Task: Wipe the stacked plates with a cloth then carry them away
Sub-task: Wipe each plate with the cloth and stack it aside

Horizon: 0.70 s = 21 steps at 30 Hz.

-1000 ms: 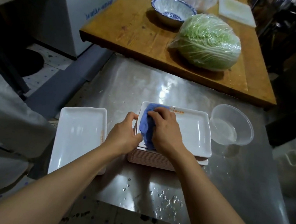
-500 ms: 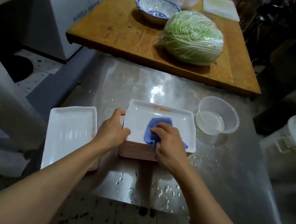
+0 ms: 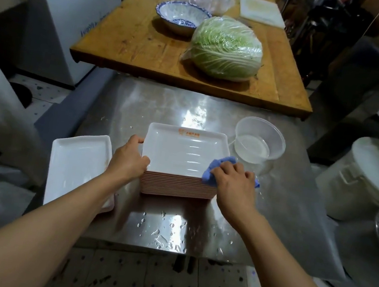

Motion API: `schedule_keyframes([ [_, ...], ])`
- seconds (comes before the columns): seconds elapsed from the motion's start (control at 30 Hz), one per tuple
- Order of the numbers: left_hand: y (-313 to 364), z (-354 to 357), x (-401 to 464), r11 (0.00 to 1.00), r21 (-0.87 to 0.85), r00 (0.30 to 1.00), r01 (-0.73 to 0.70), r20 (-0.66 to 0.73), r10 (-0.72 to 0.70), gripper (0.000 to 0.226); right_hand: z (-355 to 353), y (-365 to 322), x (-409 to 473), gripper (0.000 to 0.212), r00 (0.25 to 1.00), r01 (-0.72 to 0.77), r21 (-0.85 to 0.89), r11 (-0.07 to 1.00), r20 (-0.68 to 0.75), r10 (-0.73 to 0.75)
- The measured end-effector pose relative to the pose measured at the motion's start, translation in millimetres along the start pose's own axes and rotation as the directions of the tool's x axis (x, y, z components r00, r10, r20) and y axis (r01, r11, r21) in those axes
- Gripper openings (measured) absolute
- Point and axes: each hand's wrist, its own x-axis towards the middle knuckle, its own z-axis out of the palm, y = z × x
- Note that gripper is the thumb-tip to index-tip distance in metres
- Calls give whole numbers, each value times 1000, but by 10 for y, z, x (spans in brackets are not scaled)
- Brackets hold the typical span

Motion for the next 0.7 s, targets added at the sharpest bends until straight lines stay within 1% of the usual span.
schedule_keyframes([
  [0.07,1,-9,-29,997,-73,999,40,18,-39,40,-31,-53,49,42,999,-27,-7,1000,21,27],
  [0.13,-1,-18,-56,984,-164,997,64,54,-56,40,-54,-156,115,42,999,-3,53,999,38,1],
  [0.23,-4,-44,-87,964,-252,994,84,88,-64,40,-36,-414,202,48,990,127,228,965,37,-139],
  [0.3,-7,-58,-103,951,-292,992,104,106,-76,42,-23,-630,256,49,973,217,308,926,4,-229],
  [0.37,-9,-71,-112,942,-311,988,123,124,-88,44,-6,-809,290,49,954,291,349,891,-30,-299],
  [0.43,-8,-75,-106,932,-334,986,139,133,-100,46,11,-869,298,49,940,335,345,877,-51,-339],
  [0.5,-2,-66,-97,938,-322,988,131,126,-94,47,25,-778,281,49,943,329,300,896,-49,-329],
  [0.53,4,-64,-96,946,-302,989,119,117,-87,46,25,-695,258,50,952,302,270,914,-42,-302],
  [0.63,10,-49,-106,965,-245,993,99,88,-79,43,12,-392,156,50,987,160,185,970,-19,-159],
  [0.7,11,-39,-115,969,-228,995,92,68,-79,42,-2,-229,91,49,996,89,123,988,-3,-89],
])
